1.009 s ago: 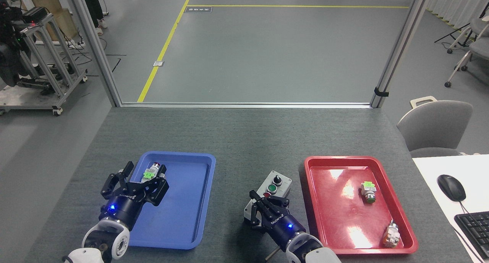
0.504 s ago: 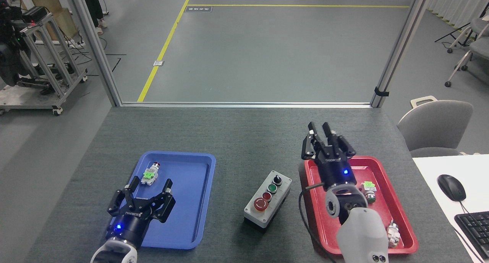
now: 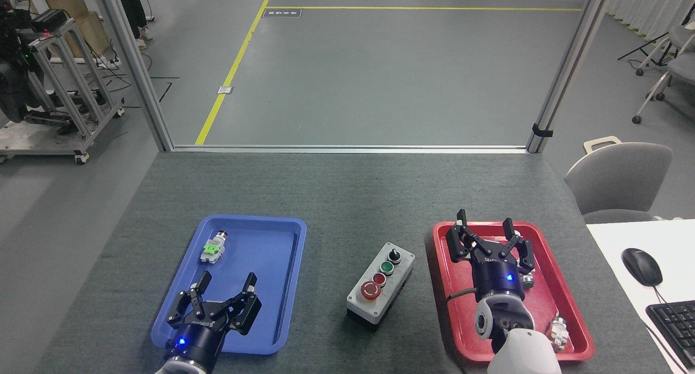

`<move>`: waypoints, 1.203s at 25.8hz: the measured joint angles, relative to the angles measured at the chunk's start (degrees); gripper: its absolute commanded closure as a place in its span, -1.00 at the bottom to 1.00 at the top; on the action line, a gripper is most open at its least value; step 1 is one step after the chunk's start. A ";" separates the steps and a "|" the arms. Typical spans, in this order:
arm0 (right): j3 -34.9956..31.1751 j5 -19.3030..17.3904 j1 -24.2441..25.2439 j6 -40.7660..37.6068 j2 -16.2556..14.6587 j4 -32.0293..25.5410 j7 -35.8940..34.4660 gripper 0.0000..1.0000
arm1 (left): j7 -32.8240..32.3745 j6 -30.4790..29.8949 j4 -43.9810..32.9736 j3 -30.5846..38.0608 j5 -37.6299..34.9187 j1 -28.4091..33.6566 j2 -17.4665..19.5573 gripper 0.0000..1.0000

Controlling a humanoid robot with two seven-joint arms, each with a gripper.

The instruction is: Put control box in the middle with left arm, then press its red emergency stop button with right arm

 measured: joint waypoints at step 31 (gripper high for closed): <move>-0.07 -0.07 0.13 -0.56 -0.03 -0.20 -0.02 -1.00 | 0.00 0.04 0.29 0.06 0.25 0.04 0.00 -0.98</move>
